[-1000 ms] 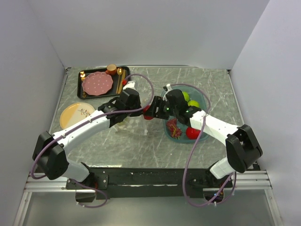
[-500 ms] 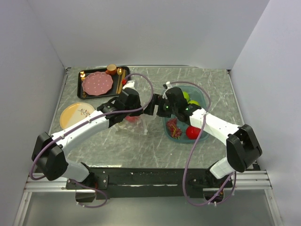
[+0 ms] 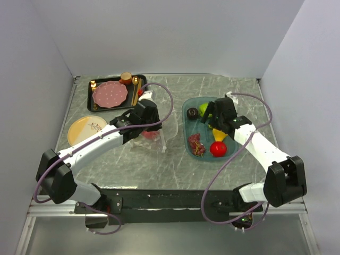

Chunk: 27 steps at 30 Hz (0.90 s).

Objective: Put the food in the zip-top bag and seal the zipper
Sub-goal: Pick up the fake fruit from the bin.

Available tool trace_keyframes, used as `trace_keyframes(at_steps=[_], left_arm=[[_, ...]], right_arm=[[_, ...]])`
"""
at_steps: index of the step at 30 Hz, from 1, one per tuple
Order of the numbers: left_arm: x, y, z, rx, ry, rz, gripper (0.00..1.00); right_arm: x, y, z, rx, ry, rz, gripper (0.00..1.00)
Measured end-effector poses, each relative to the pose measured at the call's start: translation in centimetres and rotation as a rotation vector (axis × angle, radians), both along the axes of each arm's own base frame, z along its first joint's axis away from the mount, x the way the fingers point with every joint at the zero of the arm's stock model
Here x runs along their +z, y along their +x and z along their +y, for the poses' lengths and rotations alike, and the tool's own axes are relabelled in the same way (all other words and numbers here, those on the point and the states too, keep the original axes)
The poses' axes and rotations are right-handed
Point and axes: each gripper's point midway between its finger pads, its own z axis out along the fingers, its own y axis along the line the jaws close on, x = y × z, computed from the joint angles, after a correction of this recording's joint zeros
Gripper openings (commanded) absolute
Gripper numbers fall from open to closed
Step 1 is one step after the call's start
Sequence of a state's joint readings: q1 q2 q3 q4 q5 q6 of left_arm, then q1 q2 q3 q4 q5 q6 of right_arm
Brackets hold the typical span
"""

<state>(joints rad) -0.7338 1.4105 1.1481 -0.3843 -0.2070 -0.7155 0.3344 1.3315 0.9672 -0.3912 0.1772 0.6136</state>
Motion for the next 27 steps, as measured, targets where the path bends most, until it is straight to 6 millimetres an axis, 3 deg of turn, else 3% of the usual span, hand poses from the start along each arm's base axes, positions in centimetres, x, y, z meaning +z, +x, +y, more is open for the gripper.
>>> trace_keyframes(at_steps=[6,11,16,20,24,27], left_arm=[[-0.1,0.0,0.0,-0.001,-0.001,-0.001,0.01],[-0.1,-0.1,-0.1,-0.008,-0.004,0.002,0.01],[-0.1,-0.1,-0.2,-0.01,-0.006,0.003,0.01],[-0.1,-0.1,-0.2,-0.01,-0.006,0.003,0.01],[-0.1,-0.1,-0.2,-0.01,-0.006,0.003,0.01],[-0.1,-0.1,-0.2,-0.01,-0.006,0.003,0.01]], right_arm=[[-3.6,-2.4,-3.4,-0.096,-0.137,0.122,0.97],[-6.1,-2.9,-5.1,-0.151,-0.203,0.195,0.96],[-7.6,-2.2,-6.3,-0.188,-0.234,0.237,0.96],[-8.3,-1.0,-6.8,-0.198,-0.236,0.243,0.84],[-8.3,0.0,-6.3,-0.18,-0.212,0.22,0.81],[-8.4,0.4,-6.2,-0.174,-0.208,0.209,0.7]])
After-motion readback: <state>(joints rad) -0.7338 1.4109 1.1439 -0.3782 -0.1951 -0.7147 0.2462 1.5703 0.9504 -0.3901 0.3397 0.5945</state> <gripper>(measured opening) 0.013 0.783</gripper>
